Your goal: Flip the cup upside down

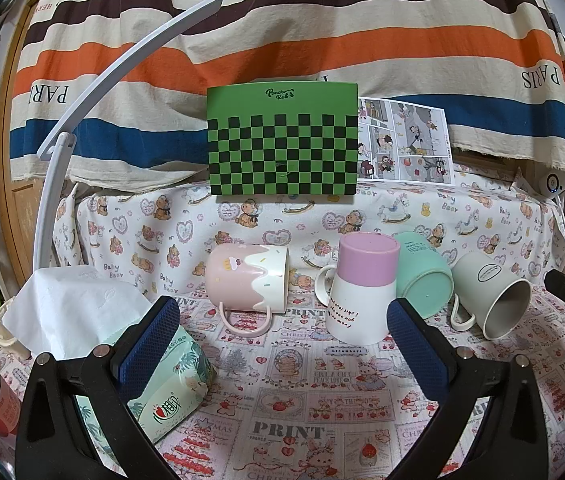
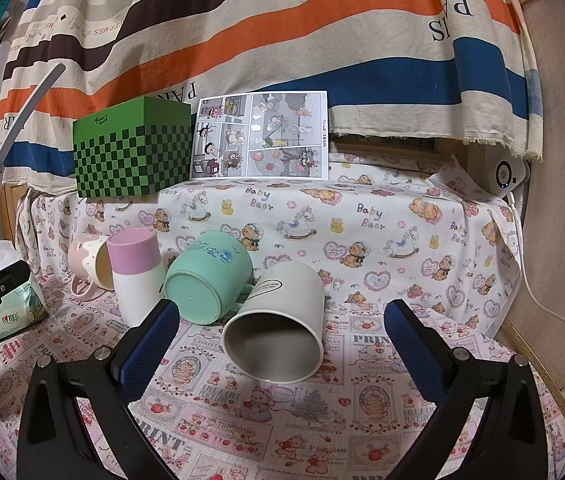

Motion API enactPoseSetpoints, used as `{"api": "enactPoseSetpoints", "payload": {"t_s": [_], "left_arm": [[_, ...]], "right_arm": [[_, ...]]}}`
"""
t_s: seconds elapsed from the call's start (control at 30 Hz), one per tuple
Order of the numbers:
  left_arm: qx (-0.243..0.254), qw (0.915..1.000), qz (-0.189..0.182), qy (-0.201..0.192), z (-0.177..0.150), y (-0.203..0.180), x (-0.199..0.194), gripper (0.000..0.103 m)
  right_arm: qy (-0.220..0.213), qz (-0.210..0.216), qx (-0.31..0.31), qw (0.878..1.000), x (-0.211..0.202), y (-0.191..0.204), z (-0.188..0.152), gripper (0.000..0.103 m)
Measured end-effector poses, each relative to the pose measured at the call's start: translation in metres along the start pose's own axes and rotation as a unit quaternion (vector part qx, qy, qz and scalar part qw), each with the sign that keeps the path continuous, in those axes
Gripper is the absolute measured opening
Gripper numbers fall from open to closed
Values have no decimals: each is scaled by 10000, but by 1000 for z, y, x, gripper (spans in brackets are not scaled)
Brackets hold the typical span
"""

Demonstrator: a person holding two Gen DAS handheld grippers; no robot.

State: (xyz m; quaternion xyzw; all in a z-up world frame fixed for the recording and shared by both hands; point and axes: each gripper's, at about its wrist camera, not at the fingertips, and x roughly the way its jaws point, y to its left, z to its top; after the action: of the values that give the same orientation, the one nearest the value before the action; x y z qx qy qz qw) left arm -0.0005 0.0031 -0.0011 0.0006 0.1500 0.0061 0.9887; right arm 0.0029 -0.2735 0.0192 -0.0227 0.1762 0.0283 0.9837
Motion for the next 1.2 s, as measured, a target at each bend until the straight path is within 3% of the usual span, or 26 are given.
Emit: {"api": "enactPoseSetpoints", "payload": {"t_s": [0.37,0.6,0.67,0.77,1.03,1.2], "left_arm": [[38,10000,-7,5,0,0,0,103],[-18,10000,20,-4,0,1,-1,103],[-16,10000,21,3,0,1,-1,103],[-14,10000,25,11,0,0,-1,103],[-14,10000,15,26,1,0,0,103],[-14,10000,12,51,1,-1,1,103]], "right_arm": [[84,47,-7,10000,0,1,-1,103],[712,560,994,9909,3,-31,28,103],[968,698,1113,9866,8,-37,38,103],[1508,585,1072,9810,22,-41,56,103],[2661,872,1613,9463,77,-63,87,103],[3382,1010,1777,9186,130,-66,80,103]]}}
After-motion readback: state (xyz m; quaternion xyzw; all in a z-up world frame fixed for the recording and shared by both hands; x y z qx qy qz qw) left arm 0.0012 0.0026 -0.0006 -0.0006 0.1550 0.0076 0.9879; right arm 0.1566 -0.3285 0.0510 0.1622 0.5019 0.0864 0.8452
